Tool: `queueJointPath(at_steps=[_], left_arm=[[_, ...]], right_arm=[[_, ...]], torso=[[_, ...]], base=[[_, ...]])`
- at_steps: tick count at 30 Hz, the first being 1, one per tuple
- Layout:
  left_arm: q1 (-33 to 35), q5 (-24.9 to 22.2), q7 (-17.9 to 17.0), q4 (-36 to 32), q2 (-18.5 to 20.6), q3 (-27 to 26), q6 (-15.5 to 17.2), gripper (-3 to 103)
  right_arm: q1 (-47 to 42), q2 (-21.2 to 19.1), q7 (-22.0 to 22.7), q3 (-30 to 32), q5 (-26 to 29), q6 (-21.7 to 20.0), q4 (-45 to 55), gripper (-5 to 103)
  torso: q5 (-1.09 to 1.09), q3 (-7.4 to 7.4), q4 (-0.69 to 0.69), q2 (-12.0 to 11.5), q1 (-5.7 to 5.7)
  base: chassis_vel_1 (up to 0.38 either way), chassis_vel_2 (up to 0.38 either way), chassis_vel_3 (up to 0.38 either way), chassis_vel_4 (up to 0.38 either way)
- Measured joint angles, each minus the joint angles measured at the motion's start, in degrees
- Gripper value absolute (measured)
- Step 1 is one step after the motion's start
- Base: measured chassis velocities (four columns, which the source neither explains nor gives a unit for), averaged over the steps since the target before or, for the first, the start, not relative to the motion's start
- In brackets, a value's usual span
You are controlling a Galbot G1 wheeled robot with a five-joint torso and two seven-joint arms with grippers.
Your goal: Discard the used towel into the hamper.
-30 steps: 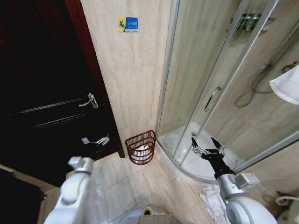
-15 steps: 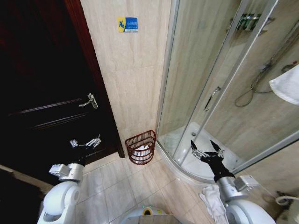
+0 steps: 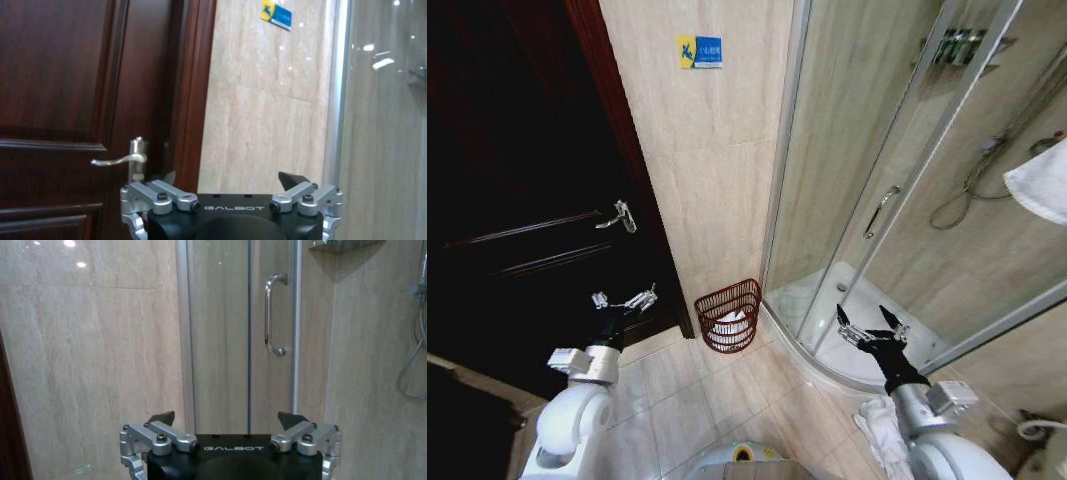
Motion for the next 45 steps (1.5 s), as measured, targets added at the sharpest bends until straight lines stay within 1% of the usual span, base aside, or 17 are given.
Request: queueJointPath(at_steps=[5, 15, 21, 25, 45], left_arm=[[-0.8, 1.7, -0.1, -0.1, 0.2, 1.3, 0.4, 100], [-3.4, 1.9, -0.8, 0.6, 1.4, 3.6, 1.8, 100], [-4.9, 3.0, -1.3, 1.7, 1.5, 6.6, 2.3, 100], [-5.3, 3.4, -1.5, 2.0, 1.5, 7.7, 2.4, 100], [-6.2, 3.5, -1.7, 3.2, 1.3, 8.9, 2.2, 100]], right_arm=[[-0.1, 0.4, 0.0, 0.0, 0.1, 0.5, 0.0, 100], [-0.3, 1.2, 0.0, -0.3, 0.0, 1.2, 0.0, 100], [-0.7, 1.3, 0.1, 0.2, 0.0, 1.7, 0.0, 100], [-0.8, 1.4, 0.2, 0.3, 0.0, 1.9, 0.0, 100], [-0.9, 1.7, 0.3, 0.4, 0.0, 2.1, 0.0, 100]], torso=[[0.0, 0.0, 0.0, 0.0, 0.0], [0.0, 0.0, 0.0, 0.0, 0.0], [0.0, 0.0, 0.0, 0.0, 0.0], [0.0, 0.0, -0.01, 0.0, 0.0], [0.0, 0.0, 0.0, 0.0, 0.0]], base=[[0.0, 0.0, 0.0, 0.0], [-0.015, -0.016, -0.015, -0.015], [-0.072, -0.073, -0.054, -0.063], [-0.099, -0.093, -0.077, -0.084], [-0.118, -0.111, -0.119, -0.121]])
